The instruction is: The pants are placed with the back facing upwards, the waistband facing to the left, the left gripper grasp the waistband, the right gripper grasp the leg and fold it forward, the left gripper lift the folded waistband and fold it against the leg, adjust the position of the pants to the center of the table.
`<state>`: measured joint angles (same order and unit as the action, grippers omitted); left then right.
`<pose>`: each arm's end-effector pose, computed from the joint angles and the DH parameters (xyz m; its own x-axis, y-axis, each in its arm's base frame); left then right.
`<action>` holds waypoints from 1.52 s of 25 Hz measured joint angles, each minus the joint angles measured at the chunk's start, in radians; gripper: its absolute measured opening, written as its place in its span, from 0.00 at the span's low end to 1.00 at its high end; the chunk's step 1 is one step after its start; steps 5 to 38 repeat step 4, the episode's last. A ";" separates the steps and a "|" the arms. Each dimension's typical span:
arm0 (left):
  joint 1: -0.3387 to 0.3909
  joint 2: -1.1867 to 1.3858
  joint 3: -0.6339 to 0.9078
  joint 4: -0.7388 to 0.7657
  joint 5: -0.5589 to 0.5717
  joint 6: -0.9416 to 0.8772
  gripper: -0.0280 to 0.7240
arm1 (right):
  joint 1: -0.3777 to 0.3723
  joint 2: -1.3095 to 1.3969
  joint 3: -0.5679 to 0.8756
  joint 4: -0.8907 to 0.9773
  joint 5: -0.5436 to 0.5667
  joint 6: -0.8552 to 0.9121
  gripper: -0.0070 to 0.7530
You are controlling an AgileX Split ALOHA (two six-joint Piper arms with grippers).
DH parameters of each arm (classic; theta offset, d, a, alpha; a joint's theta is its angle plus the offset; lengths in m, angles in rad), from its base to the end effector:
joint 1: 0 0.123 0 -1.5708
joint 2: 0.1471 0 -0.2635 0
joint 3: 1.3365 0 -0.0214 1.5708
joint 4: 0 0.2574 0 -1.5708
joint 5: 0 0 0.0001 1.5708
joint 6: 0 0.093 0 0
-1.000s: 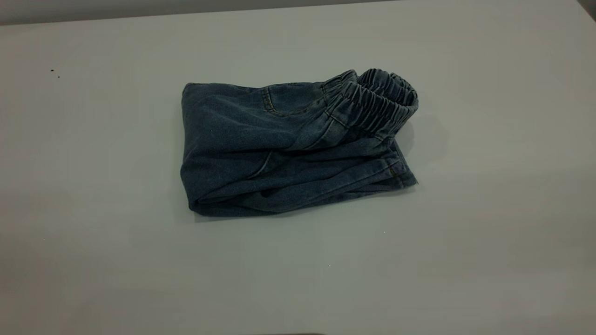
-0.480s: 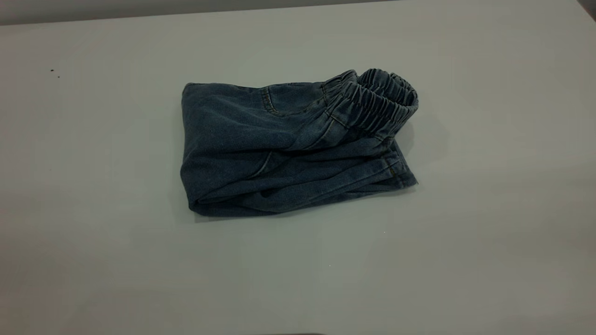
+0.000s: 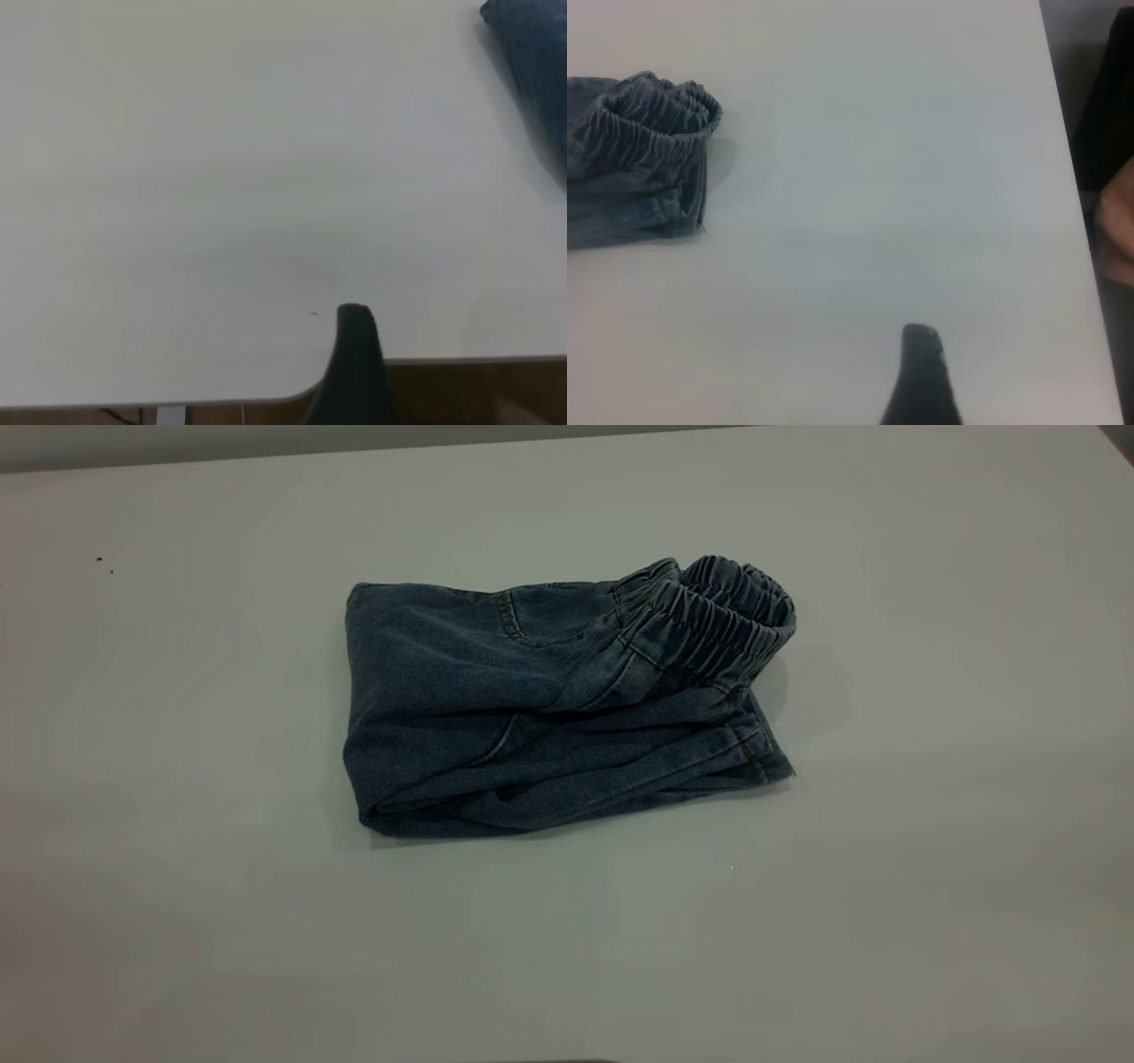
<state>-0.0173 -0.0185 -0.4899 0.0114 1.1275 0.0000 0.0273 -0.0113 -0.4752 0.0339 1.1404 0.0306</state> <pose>0.0199 0.0006 0.2717 -0.5070 0.0137 -0.8618 0.0109 0.9999 0.0094 0.0218 0.0035 0.2664 -0.5383 0.0300 -0.8422 -0.0292 0.9981 0.0543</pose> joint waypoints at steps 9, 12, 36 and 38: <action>0.000 0.000 0.000 0.000 0.000 0.000 0.74 | 0.000 0.000 0.000 0.000 0.000 0.000 0.61; 0.000 0.000 0.000 0.000 0.000 0.000 0.74 | 0.000 0.000 0.000 0.000 0.000 0.000 0.61; 0.000 0.000 0.000 0.000 0.000 0.000 0.74 | 0.000 0.000 0.000 0.000 0.000 0.000 0.61; 0.000 0.000 0.000 0.000 0.000 0.000 0.74 | 0.000 0.000 0.000 0.000 0.000 0.000 0.61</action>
